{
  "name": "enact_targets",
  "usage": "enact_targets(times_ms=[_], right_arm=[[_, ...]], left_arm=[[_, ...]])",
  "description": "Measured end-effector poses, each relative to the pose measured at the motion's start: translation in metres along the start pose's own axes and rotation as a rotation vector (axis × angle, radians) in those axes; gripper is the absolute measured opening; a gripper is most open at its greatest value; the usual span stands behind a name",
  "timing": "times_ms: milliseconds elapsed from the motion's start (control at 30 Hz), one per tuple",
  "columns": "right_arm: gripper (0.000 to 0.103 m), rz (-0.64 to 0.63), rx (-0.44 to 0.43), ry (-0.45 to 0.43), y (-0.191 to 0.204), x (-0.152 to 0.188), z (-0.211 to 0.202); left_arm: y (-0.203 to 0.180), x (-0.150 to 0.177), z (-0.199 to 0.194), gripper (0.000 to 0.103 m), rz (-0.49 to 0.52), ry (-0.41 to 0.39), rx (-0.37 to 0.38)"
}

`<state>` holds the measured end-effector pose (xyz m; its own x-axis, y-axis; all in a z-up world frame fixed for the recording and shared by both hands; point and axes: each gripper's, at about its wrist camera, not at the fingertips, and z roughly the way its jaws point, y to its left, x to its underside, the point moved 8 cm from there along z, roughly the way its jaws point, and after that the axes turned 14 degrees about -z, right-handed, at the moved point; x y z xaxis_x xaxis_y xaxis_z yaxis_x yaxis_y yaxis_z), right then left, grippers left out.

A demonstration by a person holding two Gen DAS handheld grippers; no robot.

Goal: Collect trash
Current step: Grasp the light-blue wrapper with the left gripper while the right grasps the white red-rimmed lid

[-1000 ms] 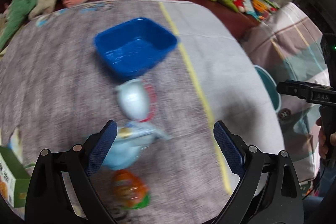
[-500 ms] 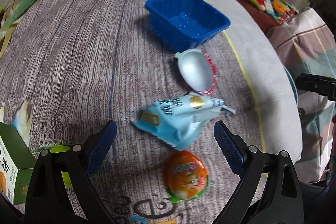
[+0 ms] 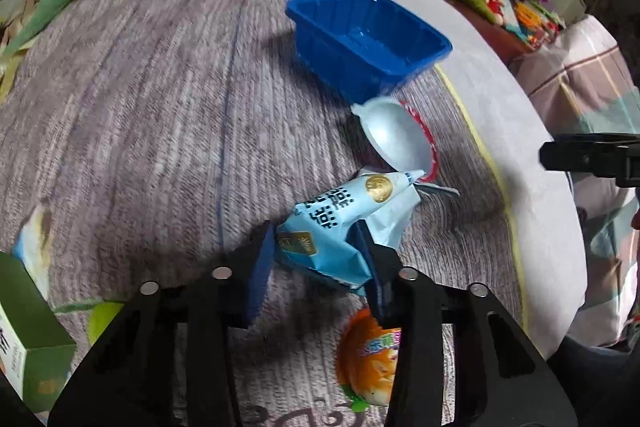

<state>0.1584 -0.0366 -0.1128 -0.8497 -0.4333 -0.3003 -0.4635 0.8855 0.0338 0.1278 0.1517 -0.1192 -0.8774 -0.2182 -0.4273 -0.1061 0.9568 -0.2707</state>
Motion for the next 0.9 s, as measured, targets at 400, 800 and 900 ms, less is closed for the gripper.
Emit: enact_targets(times_ms=[400, 800, 900], right_arm=[[0.082, -0.077, -0.093, 0.004, 0.06, -0.045, 0.041], [0.054, -0.209, -0.064, -0.01, 0.099, -0.067, 0.082], [0.048, -0.199, -0.083, -0.004, 0.095, -0.065, 0.089]], left_arm=[[0.069, -0.043, -0.018, 0.039, -0.17, -0.073, -0.056], [0.081, -0.05, -0.007, 0.04, -0.221, -0.053, -0.058], [0.079, -0.051, -0.004, 0.04, -0.22, -0.051, -0.06]])
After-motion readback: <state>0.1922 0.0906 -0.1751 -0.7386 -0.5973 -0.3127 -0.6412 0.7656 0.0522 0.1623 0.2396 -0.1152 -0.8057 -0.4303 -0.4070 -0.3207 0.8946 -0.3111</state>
